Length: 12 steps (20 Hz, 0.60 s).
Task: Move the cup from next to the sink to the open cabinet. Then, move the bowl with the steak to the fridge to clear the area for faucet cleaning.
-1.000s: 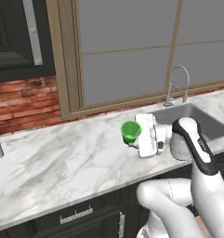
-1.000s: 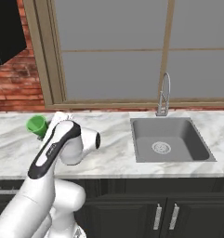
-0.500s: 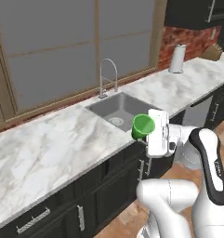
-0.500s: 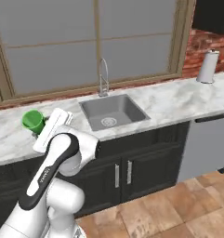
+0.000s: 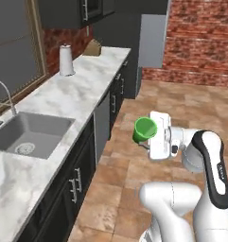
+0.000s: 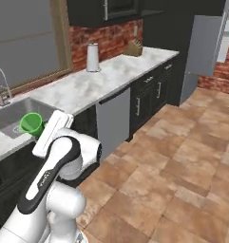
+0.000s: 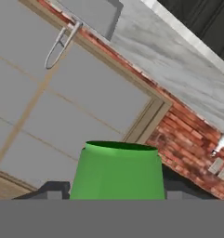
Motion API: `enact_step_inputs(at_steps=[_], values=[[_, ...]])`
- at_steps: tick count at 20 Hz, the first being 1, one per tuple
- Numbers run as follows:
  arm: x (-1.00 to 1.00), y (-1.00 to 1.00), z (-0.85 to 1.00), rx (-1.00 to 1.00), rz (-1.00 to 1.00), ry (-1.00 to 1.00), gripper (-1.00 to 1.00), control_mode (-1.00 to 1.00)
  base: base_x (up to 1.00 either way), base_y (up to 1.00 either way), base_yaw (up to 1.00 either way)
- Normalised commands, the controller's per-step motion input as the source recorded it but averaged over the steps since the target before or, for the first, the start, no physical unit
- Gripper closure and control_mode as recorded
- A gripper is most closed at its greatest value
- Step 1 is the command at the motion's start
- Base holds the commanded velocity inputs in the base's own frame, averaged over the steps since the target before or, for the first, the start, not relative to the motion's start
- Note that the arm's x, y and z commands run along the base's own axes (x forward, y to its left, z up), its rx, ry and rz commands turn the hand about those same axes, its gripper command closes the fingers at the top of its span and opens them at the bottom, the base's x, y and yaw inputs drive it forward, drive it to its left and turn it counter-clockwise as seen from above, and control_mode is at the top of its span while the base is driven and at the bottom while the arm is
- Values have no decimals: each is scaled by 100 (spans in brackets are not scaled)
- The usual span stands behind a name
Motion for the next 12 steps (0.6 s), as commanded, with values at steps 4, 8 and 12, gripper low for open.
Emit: enact_step_inputs(at_steps=[4, 8, 12], values=[[0, 0, 0, 0, 0, 0, 100, 100, 33, -66, -84], [0, 0, 0, 0, 0, 0, 100, 100, 100, -17, -32], [0, 0, 0, 0, 0, 0, 100, 100, 100, 0, -15]])
